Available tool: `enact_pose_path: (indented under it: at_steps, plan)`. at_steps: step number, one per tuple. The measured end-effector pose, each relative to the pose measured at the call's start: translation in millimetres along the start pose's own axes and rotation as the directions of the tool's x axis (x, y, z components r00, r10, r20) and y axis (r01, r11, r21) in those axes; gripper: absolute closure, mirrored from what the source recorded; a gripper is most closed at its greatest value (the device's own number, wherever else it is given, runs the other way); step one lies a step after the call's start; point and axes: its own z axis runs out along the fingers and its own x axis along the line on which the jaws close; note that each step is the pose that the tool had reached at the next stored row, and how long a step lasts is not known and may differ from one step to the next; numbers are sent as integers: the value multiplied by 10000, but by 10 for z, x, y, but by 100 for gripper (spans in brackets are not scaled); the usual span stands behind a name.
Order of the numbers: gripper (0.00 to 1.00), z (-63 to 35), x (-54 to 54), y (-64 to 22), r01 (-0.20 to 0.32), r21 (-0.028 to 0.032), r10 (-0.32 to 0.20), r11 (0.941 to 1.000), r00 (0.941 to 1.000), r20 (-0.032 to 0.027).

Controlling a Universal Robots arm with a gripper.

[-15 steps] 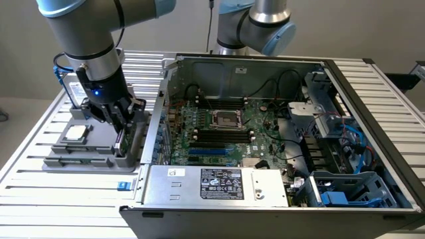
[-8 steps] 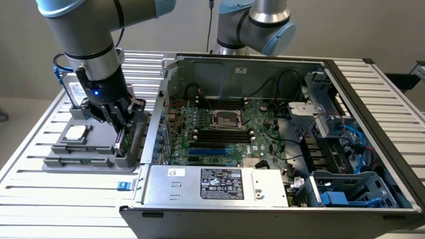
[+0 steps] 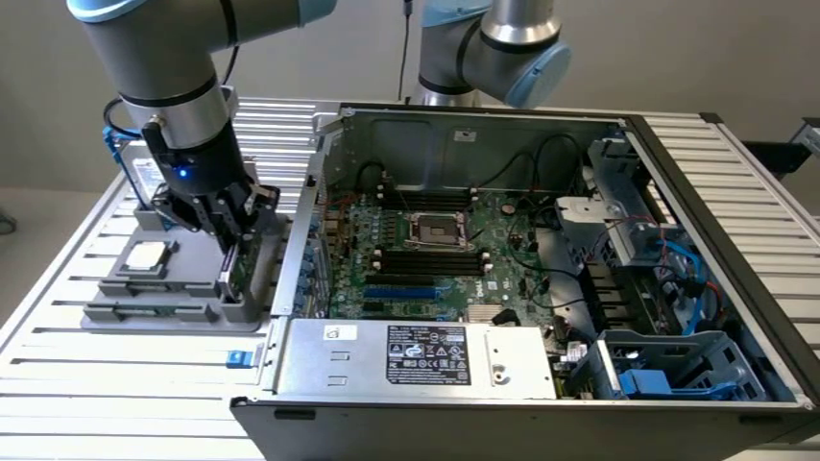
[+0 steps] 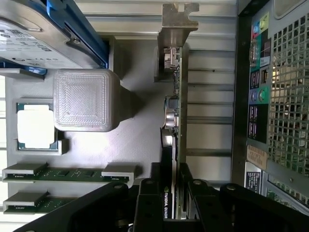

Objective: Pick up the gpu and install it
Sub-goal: 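Pick up the gpu and move the gpu toward the slot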

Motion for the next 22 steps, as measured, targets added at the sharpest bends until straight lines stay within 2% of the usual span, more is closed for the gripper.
enact_pose_path:
  at_steps: [6, 18, 22]
  plan:
    - [74, -243, 1, 12, 0, -9, 0, 10000, 10000, -29]
    - [74, -788, -8, 39, -1, -14, 1, 10000, 10000, -51]
    - [74, -929, -13, 48, -2, -25, 1, 10000, 10000, -54]
